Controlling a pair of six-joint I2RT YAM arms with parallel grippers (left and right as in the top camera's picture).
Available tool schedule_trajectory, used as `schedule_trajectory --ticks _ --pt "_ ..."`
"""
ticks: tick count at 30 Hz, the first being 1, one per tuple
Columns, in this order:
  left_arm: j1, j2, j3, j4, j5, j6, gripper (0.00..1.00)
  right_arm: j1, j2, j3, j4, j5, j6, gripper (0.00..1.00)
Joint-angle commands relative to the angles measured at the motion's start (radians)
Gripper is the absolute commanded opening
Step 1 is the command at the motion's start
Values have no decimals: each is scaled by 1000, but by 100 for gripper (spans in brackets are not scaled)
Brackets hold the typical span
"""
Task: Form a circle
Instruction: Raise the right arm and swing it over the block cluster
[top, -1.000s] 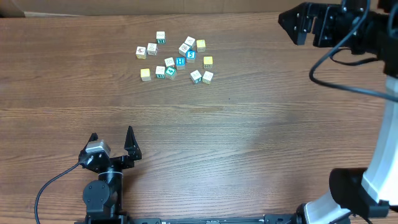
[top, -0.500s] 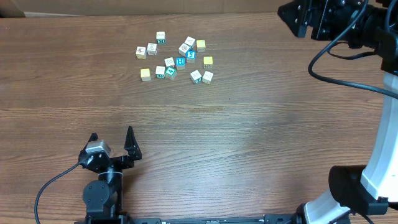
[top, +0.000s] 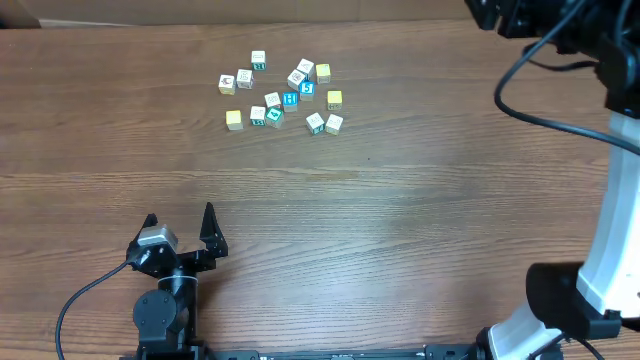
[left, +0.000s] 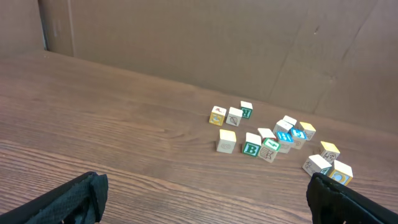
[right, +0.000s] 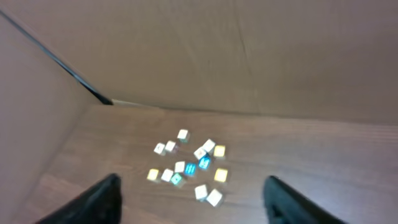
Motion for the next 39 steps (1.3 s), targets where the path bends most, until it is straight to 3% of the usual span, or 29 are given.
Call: schedule_trajectory --ticks 1,5,15,29,39 --pt "-5 -10 -3 1 2 23 100 39 45 13 33 61 -6 79" --pt "-5 -10 -3 1 2 23 100 79 94 -5 74 76 -16 88" --pt "-5 -10 -3 1 2 23 99 175 315 -8 150 91 -24 89" --pt "-5 -10 -3 1 2 23 100 330 639 -9 241 372 -24 88" --pt "-5 -10 -3 1 2 23 99 358 781 -9 359 373 -23 90"
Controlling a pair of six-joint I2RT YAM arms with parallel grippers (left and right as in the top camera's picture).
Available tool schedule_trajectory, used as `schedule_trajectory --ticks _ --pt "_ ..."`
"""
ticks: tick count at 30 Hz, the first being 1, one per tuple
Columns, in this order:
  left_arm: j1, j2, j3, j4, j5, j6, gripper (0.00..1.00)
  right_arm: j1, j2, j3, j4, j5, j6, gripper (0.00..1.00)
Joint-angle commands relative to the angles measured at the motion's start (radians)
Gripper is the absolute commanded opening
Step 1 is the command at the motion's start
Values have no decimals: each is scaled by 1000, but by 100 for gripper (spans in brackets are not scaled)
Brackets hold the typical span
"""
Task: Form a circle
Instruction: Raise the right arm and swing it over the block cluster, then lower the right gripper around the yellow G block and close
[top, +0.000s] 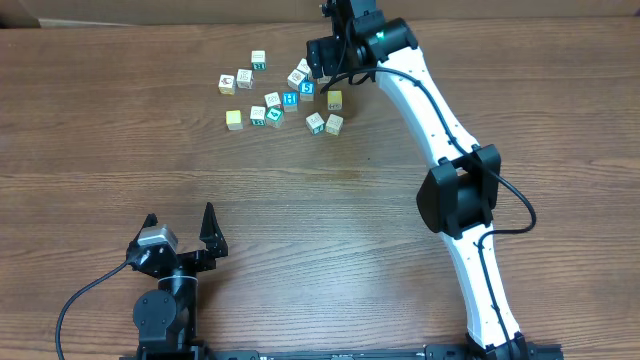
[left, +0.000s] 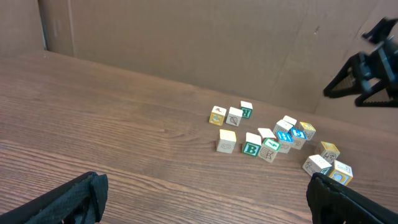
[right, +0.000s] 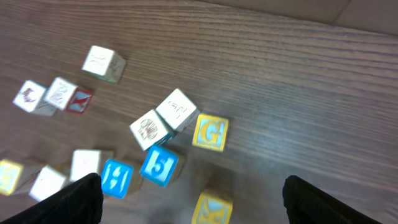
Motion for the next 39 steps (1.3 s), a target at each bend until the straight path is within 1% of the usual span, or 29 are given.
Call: schedule_trajectory --ticks 1,5,8,9,11,17,25,33,39 --pt "-5 -10 -3 1 2 23 100 8 40 1 27 18 0 90" --pt "-5 -10 -3 1 2 23 100 8 68 -10 86 19 0 90" --pt "-5 -10 -3 1 2 23 100 8 73 -27 138 19 0 87" --pt "-5 -10 -3 1 2 23 99 8 74 -29 151 19 0 84" --pt "-5 -10 -3 1 2 23 100 8 76 -35 170 19 0 75" --pt "-5 -10 -3 1 2 23 100 8 80 -92 241 19 -1 57" --pt "-5 -10 -3 1 2 23 100 7 130 -112 292 19 -1 56" --pt "-5 -10 -3 1 2 23 100 7 139 -128 316 19 -1 54" --pt "-5 -10 -3 1 2 23 100 7 151 -160 365 19 -1 54"
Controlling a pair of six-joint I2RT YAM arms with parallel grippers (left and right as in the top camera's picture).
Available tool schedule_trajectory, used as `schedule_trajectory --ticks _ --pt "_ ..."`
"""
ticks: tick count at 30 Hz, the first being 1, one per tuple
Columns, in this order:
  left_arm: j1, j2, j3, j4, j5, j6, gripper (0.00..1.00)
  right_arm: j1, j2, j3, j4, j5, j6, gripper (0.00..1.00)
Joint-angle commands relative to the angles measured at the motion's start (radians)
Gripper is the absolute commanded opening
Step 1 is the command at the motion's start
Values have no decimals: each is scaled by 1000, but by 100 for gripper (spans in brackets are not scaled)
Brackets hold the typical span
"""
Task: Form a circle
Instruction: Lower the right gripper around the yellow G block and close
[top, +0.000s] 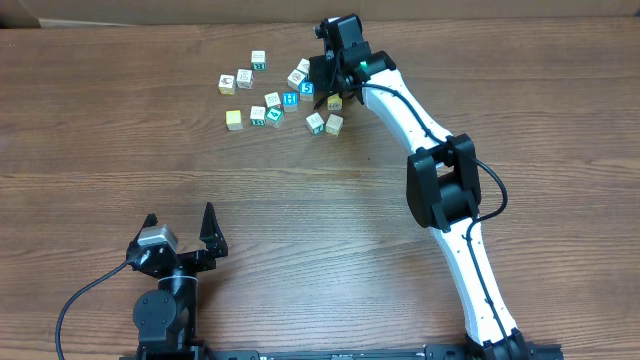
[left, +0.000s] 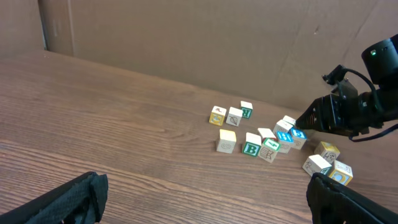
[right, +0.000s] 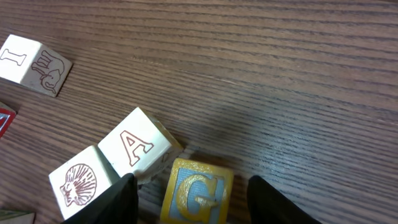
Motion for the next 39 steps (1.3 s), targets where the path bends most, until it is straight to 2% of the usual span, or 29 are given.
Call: schedule_trajectory --ticks 1,5,17,21,34,39 --pt "-5 -10 -3 1 2 23 100 3 20 -17 16 6 -1 54" --pt "-5 -10 -3 1 2 23 99 3 20 -17 32 6 -1 42" --pt "-5 -10 -3 1 2 23 100 -10 14 -16 39 47 -1 29" --pt "-5 -10 -3 1 2 23 100 -26 -9 -16 27 47 0 20" --pt "-5 -10 -3 2 2 23 100 -73 -122 -16 -67 2 -1 19" --pt "-5 -10 -3 1 2 23 99 -86 -135 -16 -189 2 -1 22"
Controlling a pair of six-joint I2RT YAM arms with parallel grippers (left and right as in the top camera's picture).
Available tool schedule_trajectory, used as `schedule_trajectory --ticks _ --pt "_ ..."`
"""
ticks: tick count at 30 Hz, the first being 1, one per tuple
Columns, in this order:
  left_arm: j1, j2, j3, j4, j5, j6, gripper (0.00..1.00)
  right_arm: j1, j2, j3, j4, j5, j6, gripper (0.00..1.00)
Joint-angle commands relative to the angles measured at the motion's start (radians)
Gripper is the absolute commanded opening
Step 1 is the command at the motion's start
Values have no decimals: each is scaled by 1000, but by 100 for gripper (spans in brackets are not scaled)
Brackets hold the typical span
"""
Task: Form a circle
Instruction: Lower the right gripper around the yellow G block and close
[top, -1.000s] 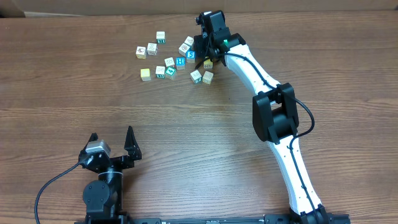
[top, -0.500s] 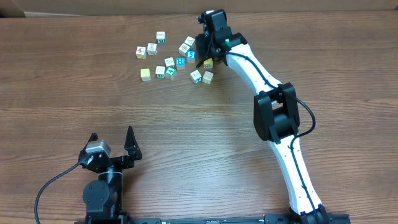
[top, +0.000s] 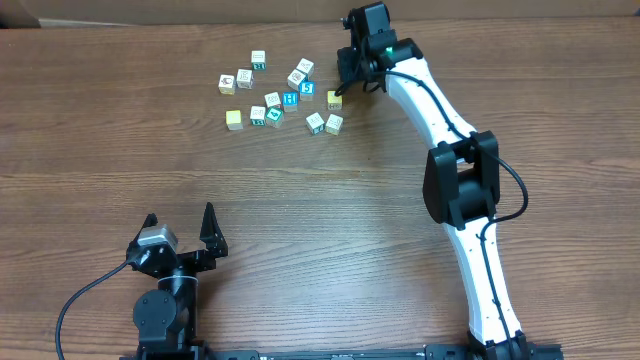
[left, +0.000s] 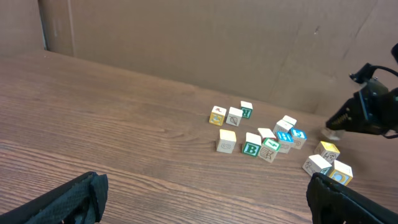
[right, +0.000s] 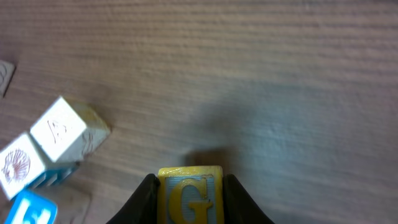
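Several small lettered cubes (top: 280, 98) lie scattered at the back of the wooden table (top: 330, 220), and they also show in the left wrist view as a cluster of cubes (left: 267, 140). My right gripper (top: 351, 68) is shut on the yellow G cube (right: 189, 194), just right of the cluster. A white A cube (right: 65, 132) and a shell cube (right: 17, 169) lie to its left. My left gripper (top: 180, 228) rests open near the front left, far from the cubes, with nothing between its fingers (left: 68, 199).
A brown cardboard wall (left: 186, 43) stands behind the table's back edge. The right arm's white links (top: 440, 110) stretch over the right half of the table. A yellow cube (top: 334, 100) and two pale cubes (top: 324, 124) lie nearest the right gripper.
My right gripper was open with its fingers either side of the G cube beside the A cube. Now it is shut on the G cube, which sits further right of the A cube.
My right gripper was first high at the back right, looking down on the cubes. Then it was open over the cluster's right side, then low around the G cube. Now it holds that cube, off to the right. The left arm has stayed still.
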Motion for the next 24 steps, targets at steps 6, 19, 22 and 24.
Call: schedule_trajectory --ticks 6,19,22,24 --pt "-5 -10 -3 1 2 23 100 -11 -63 -4 -160 -8 0 29" --pt "-5 -10 -3 1 2 23 99 -19 -63 -5 -207 -8 0 42" --pt "-5 -10 -3 1 2 23 100 -19 -63 -5 -222 -8 0 42" --pt "-5 -10 -3 1 2 23 100 -19 -62 -5 -223 -8 0 41"
